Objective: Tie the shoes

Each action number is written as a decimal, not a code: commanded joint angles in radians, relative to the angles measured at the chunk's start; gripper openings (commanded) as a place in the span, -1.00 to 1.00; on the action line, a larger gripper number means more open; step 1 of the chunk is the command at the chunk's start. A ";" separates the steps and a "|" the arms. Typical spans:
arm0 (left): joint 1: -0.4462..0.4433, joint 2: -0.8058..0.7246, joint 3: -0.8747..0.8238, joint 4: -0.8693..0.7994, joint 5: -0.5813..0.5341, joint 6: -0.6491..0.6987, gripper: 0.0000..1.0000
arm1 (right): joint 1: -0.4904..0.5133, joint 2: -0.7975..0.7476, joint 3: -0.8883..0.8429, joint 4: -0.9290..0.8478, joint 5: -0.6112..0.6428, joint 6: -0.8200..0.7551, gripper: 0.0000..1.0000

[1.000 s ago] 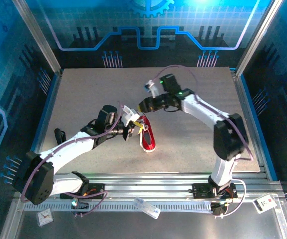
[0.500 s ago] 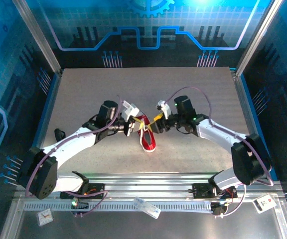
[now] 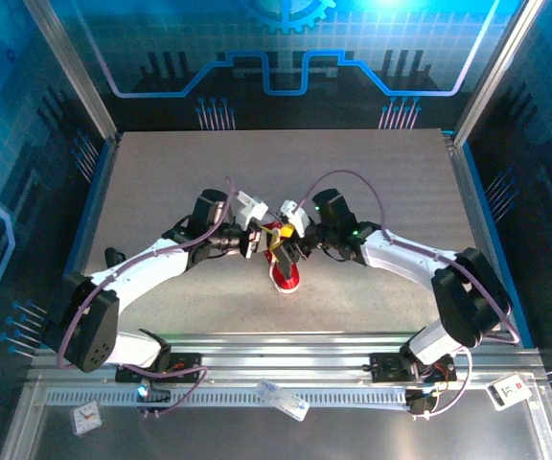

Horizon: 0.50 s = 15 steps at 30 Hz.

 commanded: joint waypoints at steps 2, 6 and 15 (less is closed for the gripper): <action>0.015 0.019 0.036 -0.001 0.050 -0.031 -1.00 | 0.018 0.032 0.036 0.047 0.022 -0.020 0.05; 0.025 0.025 0.043 0.000 0.065 -0.046 -1.00 | 0.027 0.033 0.026 0.082 0.029 -0.017 -0.60; 0.061 -0.027 0.053 -0.085 -0.006 0.024 -0.32 | 0.020 0.021 0.007 0.101 0.045 0.013 -1.00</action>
